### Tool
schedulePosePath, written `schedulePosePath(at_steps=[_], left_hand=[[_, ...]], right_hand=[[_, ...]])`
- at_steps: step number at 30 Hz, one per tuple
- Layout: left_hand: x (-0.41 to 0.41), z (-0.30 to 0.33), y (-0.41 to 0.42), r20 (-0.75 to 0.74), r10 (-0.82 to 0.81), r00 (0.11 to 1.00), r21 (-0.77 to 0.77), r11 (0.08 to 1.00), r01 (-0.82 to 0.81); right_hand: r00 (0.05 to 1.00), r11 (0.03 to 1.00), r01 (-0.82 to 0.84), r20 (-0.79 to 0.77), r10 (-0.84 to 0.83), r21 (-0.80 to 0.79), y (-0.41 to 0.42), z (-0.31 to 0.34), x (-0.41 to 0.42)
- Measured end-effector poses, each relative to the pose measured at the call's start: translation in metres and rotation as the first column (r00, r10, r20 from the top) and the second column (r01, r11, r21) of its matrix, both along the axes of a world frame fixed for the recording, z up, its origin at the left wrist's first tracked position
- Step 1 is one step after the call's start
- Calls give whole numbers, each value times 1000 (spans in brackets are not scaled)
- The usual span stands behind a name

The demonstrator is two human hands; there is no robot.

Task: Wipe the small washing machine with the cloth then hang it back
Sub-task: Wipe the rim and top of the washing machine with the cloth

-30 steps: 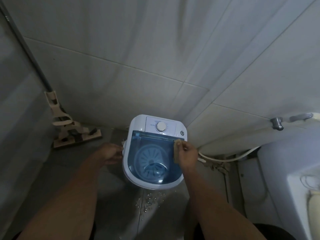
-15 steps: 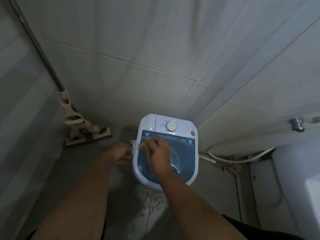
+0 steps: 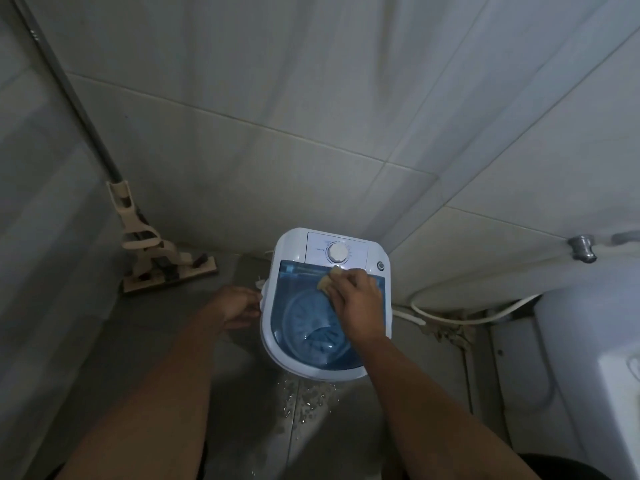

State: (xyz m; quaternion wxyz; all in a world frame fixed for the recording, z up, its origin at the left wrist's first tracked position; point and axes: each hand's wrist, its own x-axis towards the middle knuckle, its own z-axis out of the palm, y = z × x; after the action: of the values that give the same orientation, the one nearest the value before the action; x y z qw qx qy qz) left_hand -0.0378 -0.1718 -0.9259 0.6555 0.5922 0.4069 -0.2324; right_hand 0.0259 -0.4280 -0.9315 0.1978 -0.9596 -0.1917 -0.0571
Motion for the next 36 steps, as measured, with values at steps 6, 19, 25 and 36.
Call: schedulePosePath(at_steps=[6, 19, 25, 36], left_hand=[[0, 6, -2, -9, 3, 1000, 8, 1000, -3], [-1, 10, -2, -4, 5, 1000, -14, 1000, -5], [-2, 13, -4, 0, 14, 1000, -13, 1000, -14], [-3, 10, 3, -5, -10, 1000, -51, 999, 10]], right_hand=[[979, 970, 202, 10, -202, -133, -51, -1, 3], [999, 987, -11, -41, 5, -163, 9, -1, -32], [985, 957, -168, -70, 156, -236, 70, 6, -31], [998, 982, -22, -65, 10, -187, 73, 8, -4]])
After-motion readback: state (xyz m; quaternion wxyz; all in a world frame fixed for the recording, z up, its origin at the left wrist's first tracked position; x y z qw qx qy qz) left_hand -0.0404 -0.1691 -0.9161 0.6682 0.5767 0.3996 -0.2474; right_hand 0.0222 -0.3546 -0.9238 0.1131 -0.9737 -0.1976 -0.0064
